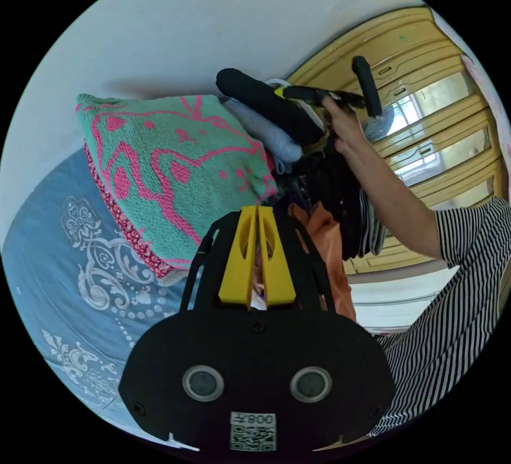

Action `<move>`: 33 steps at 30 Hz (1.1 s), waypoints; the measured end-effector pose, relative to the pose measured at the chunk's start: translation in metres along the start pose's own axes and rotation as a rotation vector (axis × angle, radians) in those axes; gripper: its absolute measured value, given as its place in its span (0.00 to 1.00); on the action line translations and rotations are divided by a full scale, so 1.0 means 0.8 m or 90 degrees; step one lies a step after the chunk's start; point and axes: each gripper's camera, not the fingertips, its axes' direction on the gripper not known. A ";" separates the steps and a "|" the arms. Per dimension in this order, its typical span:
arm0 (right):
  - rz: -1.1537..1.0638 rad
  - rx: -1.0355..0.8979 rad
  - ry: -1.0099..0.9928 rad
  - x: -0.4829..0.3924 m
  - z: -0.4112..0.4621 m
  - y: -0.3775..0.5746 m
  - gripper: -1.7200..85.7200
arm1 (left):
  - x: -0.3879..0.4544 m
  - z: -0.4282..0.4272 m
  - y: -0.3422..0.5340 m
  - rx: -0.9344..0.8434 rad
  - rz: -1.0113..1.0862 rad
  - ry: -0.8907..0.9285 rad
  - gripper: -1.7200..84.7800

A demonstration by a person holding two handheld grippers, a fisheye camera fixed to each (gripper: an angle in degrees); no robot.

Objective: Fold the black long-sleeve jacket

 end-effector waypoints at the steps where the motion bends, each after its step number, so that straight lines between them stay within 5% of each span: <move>1: -0.005 -0.004 0.006 0.002 0.007 -0.012 0.13 | 0.000 0.000 0.005 -0.006 -0.004 0.016 0.02; 14: -0.124 -0.094 0.170 0.047 0.162 -0.141 0.13 | -0.052 -0.026 0.111 -0.056 -0.086 0.079 0.02; 24: 0.204 0.051 -0.301 0.315 0.099 -0.109 0.03 | -0.108 -0.085 0.223 -0.022 -0.113 0.129 0.02; 33: 0.300 0.274 -0.502 0.487 -0.035 -0.034 0.03 | -0.152 -0.156 0.358 0.011 -0.120 0.177 0.02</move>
